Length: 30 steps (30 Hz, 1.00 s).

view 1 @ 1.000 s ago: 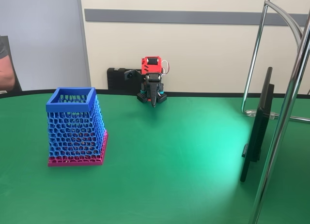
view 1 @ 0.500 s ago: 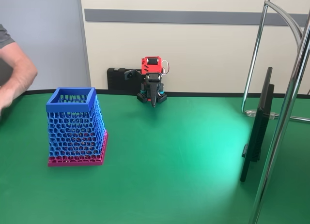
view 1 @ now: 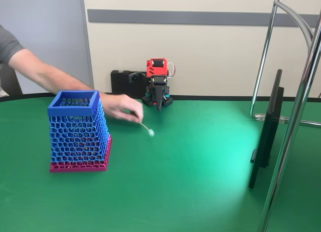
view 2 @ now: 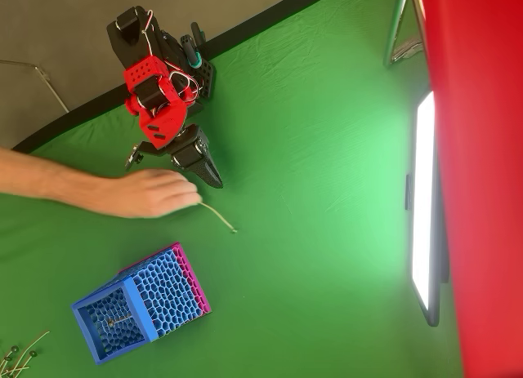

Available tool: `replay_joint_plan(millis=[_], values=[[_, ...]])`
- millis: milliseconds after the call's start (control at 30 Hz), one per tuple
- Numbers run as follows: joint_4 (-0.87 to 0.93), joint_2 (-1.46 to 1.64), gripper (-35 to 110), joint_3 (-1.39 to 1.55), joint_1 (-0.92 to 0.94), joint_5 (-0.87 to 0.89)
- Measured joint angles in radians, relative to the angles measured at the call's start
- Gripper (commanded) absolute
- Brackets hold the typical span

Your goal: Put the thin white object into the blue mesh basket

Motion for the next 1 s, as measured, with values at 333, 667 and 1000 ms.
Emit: replay_joint_plan(millis=[333, 667, 1000], values=[[0.0, 0.0, 1, 0.0, 0.0, 0.0], [0.015, 0.0, 0, -0.005, 0.0, 0.005], [0.175, -0.002, 0, -0.224, 0.025, -0.028]])
